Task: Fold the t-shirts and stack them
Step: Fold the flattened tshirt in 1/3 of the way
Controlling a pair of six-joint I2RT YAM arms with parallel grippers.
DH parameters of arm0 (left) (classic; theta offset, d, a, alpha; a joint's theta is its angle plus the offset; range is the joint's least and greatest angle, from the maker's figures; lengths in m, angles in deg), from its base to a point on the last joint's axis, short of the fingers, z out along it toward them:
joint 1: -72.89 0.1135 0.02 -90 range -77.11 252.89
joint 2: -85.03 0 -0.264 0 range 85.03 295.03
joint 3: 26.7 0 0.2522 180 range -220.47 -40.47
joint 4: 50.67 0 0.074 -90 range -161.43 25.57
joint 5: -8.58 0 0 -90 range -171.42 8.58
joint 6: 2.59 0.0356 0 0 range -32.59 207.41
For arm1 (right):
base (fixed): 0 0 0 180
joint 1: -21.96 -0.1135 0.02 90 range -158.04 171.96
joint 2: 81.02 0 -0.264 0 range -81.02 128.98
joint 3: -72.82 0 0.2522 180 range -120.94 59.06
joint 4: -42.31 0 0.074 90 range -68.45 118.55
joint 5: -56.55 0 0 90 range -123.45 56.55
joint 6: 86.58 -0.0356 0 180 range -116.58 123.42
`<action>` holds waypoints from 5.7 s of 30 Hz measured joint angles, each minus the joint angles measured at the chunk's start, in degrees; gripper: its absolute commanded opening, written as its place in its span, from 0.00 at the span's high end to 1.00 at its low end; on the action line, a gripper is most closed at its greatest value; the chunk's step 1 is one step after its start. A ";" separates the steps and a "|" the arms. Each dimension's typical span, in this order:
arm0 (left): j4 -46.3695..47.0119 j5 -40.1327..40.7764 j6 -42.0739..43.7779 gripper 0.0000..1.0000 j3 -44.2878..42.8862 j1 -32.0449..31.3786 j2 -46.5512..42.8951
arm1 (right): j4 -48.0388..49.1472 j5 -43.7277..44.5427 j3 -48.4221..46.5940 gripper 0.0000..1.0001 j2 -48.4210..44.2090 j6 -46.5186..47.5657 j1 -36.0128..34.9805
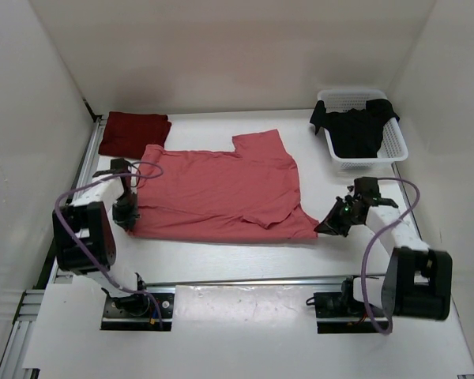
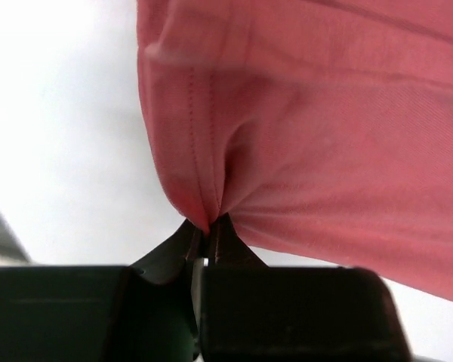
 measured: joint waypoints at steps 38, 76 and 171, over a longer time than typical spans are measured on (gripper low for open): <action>-4.39 -6.69 0.26 0.22 -14.34 -1.86 -3.48 | -12.94 20.50 -34.05 0.47 18.08 1.86 -15.76; 3.69 5.88 0.31 0.16 17.07 -16.13 -25.94 | 4.79 15.30 -0.44 0.54 3.67 -40.11 -35.98; 9.11 -18.18 0.24 0.90 -34.03 -50.84 27.30 | -8.57 14.08 -38.03 0.56 35.74 5.64 -18.75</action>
